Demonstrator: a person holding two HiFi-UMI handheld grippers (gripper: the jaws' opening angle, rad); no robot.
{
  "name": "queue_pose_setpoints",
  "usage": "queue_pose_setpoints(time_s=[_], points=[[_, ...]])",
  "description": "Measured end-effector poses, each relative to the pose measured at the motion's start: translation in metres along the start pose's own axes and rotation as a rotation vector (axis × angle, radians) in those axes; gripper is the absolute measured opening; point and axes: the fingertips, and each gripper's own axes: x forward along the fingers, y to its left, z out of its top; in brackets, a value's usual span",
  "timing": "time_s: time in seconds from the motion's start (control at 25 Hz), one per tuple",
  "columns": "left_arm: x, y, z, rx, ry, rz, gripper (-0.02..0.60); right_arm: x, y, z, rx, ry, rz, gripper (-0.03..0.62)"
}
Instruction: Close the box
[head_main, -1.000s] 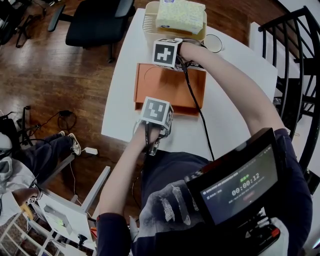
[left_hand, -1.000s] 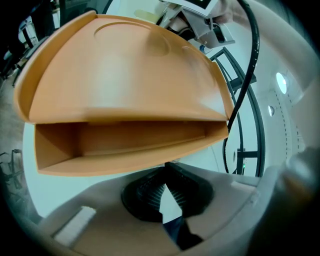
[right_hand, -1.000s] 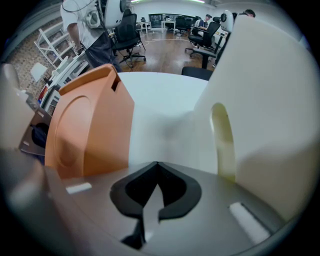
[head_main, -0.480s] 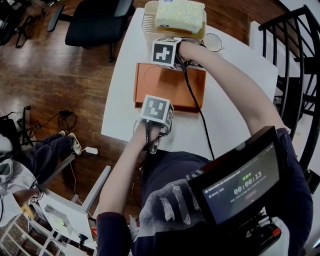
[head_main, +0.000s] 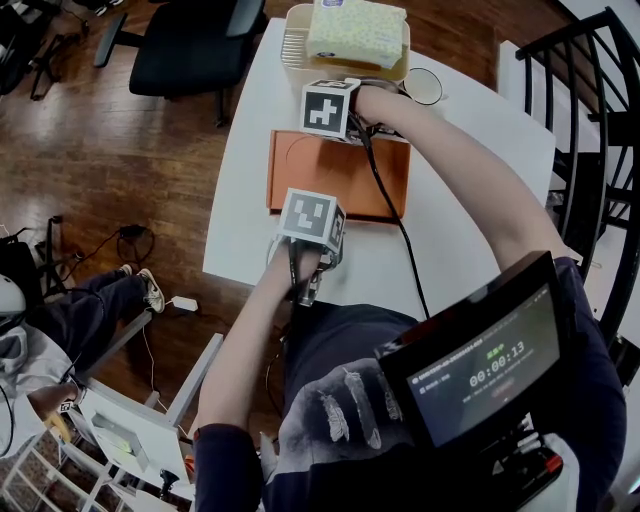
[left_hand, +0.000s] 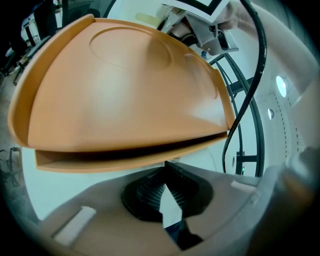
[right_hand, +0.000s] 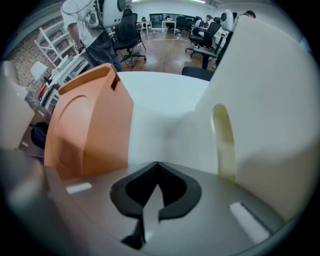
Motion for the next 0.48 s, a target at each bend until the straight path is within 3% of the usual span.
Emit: queue_pose_setpoints(time_s=[0.48], points=[[-0.0022,-0.0028,0.0101,0.007,-0.002,-0.015,0.014,0.0006,0.0007,0.0066,-0.052,-0.011,-0.011,0.003]])
